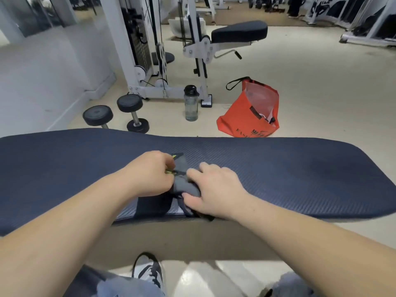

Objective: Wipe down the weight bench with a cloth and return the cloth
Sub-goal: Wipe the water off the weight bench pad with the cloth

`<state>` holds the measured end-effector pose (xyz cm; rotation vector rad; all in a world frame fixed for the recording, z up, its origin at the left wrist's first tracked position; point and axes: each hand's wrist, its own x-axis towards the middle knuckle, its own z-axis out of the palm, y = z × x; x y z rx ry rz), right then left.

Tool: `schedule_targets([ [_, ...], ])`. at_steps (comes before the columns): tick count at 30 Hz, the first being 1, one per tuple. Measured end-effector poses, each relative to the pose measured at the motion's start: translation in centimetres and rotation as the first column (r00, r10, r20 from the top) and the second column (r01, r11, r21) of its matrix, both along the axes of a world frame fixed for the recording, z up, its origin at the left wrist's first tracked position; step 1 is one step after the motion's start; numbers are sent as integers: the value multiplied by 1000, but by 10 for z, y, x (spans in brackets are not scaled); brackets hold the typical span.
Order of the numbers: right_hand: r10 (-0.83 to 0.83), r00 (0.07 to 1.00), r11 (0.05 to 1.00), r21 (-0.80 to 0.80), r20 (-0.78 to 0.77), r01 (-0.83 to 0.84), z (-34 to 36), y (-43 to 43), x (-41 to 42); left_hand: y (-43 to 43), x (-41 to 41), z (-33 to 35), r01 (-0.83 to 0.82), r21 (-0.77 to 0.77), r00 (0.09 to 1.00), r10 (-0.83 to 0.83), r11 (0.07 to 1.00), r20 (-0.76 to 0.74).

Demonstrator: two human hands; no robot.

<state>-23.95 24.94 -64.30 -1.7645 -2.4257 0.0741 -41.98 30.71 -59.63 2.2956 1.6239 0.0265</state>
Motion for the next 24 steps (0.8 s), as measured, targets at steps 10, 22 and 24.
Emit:
schedule_targets([
  [10, -408, 911, 910, -56, 53, 411, -2, 46, 41, -20, 3, -3, -75, -64, 997, 74, 995, -20],
  [22, -442, 888, 896, -118, -125, 429, -6, 93, 53, -2, -30, -23, -43, 18, 996, 44, 999, -73],
  [24, -513, 850, 858, -81, -118, 506, -9, 106, 44, 6, -44, -31, -64, 41, 996, 66, 997, -52],
])
